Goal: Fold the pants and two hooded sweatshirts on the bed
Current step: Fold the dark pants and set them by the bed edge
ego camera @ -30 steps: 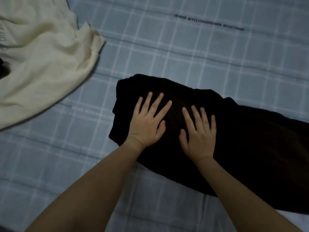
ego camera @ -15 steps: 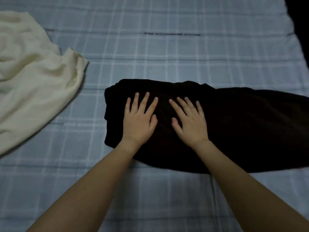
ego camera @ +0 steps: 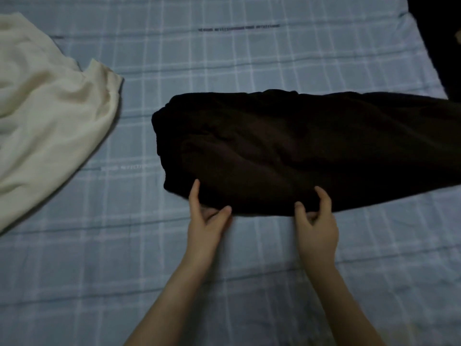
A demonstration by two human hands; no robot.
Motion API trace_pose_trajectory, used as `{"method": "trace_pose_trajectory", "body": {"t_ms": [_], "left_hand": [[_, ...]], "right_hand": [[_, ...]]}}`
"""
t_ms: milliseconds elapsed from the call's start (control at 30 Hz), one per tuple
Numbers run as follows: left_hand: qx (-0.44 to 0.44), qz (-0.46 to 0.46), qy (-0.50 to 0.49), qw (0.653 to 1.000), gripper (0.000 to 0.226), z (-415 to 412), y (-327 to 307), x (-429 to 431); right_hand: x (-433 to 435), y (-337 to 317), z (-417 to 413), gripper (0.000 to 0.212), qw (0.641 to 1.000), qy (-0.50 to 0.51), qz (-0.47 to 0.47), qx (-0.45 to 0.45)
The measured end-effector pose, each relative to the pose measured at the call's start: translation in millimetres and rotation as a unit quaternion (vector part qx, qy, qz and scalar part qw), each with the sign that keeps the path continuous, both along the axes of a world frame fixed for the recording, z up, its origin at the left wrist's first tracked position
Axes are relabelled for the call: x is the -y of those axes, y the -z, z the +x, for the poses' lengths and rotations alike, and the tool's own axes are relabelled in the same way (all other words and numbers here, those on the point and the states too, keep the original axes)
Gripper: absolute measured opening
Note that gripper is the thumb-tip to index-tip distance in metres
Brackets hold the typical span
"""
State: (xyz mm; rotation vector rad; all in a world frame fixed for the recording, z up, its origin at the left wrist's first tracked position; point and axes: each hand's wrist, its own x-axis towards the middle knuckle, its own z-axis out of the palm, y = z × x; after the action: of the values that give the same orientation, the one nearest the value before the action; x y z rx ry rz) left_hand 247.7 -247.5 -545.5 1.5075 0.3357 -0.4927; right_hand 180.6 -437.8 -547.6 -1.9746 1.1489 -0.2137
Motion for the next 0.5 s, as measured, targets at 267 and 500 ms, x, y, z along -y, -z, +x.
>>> {"method": "trace_pose_trajectory", "body": {"t_ms": [267, 500], "left_hand": [[0.035, -0.043, -0.153, 0.987, 0.077, -8, -2, 43], [0.126, 0.052, -0.132, 0.982, 0.062, -11, -8, 47]], "right_hand": [[25, 7, -9, 0.074, 0.928, 0.158, 0.233, 0.243], [90, -11, -4, 0.086, 0.903, 0.143, 0.255, 0.314]]}}
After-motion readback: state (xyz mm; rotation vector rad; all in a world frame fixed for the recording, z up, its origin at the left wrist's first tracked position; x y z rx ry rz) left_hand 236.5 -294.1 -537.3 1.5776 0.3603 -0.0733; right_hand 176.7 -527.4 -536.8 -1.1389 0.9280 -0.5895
